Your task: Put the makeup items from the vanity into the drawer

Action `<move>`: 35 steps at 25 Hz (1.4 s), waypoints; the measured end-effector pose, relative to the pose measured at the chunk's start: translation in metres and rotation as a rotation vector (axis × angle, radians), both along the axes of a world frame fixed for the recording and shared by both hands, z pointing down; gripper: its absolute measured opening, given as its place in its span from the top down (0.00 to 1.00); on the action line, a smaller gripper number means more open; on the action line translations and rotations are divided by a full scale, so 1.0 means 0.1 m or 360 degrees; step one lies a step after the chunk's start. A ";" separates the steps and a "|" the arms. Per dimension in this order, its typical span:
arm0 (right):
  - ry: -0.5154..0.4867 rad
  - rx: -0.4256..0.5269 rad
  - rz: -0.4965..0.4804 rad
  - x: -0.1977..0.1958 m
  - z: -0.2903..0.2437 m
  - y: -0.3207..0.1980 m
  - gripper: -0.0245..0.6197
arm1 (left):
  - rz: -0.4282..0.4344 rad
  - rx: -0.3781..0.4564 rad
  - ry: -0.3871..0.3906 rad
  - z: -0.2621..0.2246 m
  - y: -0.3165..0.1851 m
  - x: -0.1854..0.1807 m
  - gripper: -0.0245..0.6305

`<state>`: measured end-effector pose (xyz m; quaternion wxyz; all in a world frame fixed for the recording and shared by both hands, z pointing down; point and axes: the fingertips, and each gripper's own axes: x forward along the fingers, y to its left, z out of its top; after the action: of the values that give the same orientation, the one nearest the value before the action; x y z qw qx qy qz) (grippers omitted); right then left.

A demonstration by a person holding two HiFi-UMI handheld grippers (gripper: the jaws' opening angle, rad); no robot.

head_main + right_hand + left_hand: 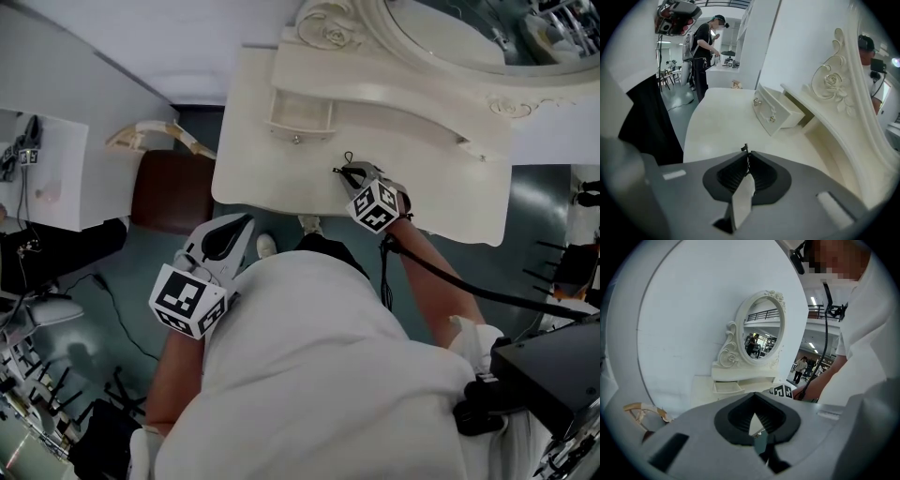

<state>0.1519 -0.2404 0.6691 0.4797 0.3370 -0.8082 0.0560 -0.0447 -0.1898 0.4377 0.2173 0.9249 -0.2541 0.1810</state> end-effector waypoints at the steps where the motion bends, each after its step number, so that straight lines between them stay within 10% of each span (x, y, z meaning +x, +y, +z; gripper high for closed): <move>1: -0.0009 -0.0001 0.0001 0.01 -0.02 0.00 0.93 | -0.0003 0.0002 0.0000 0.00 -0.02 0.02 0.96; 24: -0.0356 0.0009 -0.0168 -0.22 -1.30 -0.66 0.94 | -0.0092 0.0071 0.0016 -0.11 -0.28 0.13 0.96; 35: -0.0389 -0.0177 -0.0266 -0.67 -1.00 -1.34 0.94 | -0.0322 0.0072 -0.0015 -0.17 -0.31 -0.22 0.96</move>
<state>0.0853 -0.3741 0.5688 0.3987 0.2320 -0.8815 0.1010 -0.0668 -0.2207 0.4208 0.2124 0.8984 -0.3511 0.1567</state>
